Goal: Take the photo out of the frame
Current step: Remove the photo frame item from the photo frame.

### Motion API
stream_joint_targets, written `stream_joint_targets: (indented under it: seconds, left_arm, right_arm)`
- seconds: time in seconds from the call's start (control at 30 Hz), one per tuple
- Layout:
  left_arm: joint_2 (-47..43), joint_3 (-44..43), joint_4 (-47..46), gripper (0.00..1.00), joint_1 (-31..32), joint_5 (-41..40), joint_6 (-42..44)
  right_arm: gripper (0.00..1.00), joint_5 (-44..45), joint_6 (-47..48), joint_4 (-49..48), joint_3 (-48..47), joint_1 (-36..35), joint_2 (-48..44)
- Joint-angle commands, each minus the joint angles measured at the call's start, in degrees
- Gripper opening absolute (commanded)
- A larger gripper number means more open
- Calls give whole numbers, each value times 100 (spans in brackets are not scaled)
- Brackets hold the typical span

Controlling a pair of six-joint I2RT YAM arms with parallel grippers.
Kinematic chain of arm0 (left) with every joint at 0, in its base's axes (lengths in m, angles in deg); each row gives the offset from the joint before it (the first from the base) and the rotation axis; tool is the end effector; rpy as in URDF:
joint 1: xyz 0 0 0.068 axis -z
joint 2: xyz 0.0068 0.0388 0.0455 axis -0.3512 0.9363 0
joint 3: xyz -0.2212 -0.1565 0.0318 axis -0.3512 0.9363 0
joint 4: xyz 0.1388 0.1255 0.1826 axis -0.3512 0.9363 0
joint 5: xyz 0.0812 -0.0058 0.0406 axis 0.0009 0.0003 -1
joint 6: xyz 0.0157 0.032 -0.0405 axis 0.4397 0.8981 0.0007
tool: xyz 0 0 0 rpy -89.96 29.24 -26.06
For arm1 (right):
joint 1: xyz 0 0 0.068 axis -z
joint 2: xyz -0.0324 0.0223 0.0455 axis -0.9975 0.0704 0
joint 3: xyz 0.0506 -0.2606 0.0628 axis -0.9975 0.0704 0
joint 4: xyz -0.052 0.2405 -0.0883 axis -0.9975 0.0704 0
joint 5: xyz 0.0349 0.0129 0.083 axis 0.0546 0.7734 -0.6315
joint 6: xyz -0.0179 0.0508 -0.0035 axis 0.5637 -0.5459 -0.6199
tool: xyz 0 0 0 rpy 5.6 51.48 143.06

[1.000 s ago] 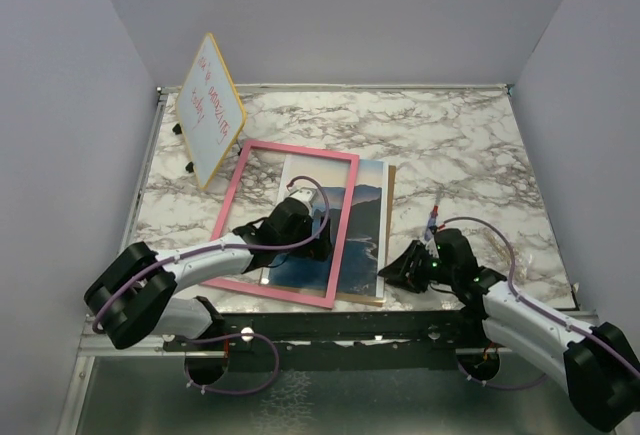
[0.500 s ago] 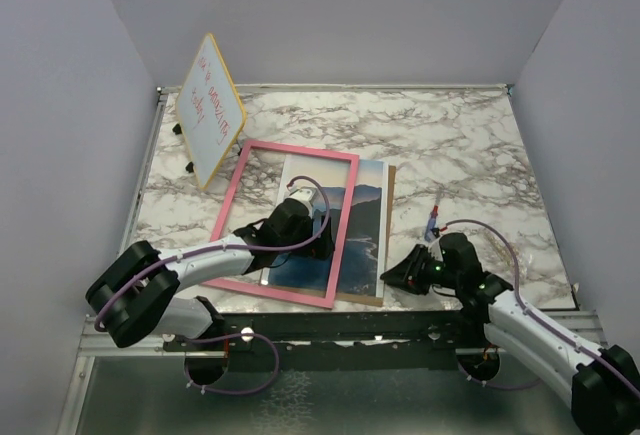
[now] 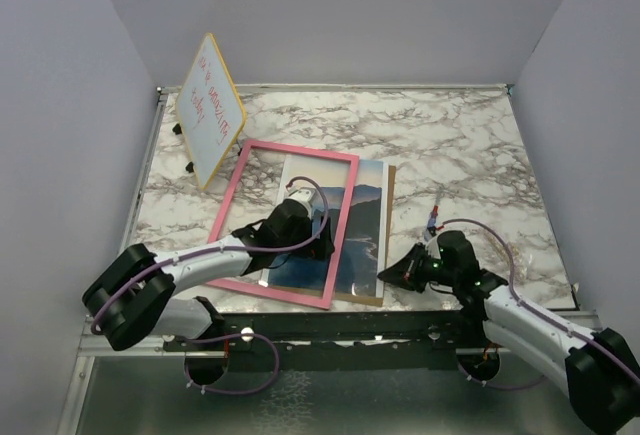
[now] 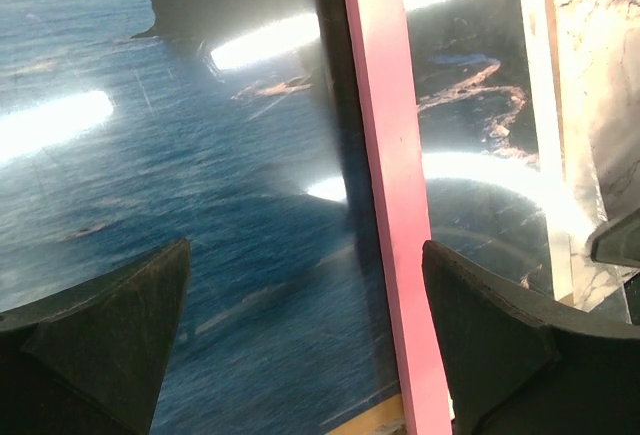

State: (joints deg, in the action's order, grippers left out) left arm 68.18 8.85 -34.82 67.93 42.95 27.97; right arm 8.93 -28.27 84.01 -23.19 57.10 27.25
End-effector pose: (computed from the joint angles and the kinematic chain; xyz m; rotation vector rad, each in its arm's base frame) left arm 0.1697 -0.1841 0.1664 0.3029 2.3924 -0.6819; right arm 0.1095 0.0794 0.1181 0.5794 2.4938 1.3667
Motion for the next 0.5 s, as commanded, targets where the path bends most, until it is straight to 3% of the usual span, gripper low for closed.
stream_joint_targets:
  seconds: [0.0,0.27,0.47]
  left_arm:
    - [-390,-82,379,98,34,-276,44]
    - [-753,-238,766,99,26,-503,131]
    - [-714,-298,787,99,29,-471,155]
  right_arm:
    - [0,-210,65,-871,-145,-1,680]
    - [0,-276,259,-1235,-507,-161,1552]
    - [0,151,306,-1226,-1005,-843,2266]
